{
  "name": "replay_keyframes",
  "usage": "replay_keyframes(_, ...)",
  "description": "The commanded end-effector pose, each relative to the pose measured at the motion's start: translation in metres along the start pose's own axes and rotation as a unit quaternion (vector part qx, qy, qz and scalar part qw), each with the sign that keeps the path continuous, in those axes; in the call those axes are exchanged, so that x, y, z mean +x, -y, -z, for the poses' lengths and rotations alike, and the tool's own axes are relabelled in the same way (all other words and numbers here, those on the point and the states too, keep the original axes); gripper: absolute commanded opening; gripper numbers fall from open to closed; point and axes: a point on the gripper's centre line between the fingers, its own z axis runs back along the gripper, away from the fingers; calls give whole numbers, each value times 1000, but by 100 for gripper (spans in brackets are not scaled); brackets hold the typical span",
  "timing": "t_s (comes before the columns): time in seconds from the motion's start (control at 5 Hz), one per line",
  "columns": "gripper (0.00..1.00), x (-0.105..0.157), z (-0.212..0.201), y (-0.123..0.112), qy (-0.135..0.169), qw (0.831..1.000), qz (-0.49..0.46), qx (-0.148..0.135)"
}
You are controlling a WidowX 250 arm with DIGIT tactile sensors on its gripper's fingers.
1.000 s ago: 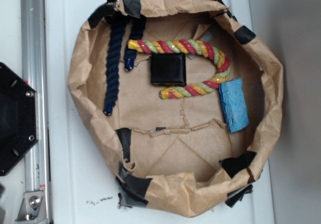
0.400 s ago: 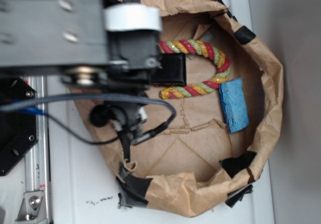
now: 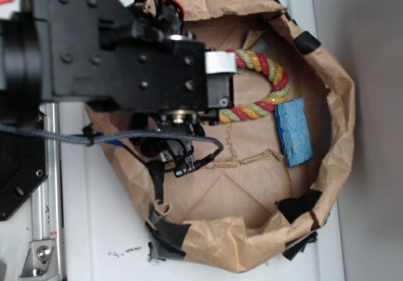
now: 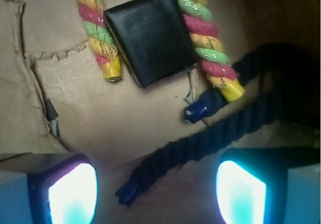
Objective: Grab the blue rope.
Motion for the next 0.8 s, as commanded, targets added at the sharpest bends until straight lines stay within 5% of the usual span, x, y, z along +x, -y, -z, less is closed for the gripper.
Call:
replay_keyframes(0.0,100,15,4,-52,-6,996,35,86)
replay_keyframes(0.4,100,6,34,-82,-30,991,20,125)
replay_keyframes(0.6,100,5,33,-84,-37,990,-72,116)
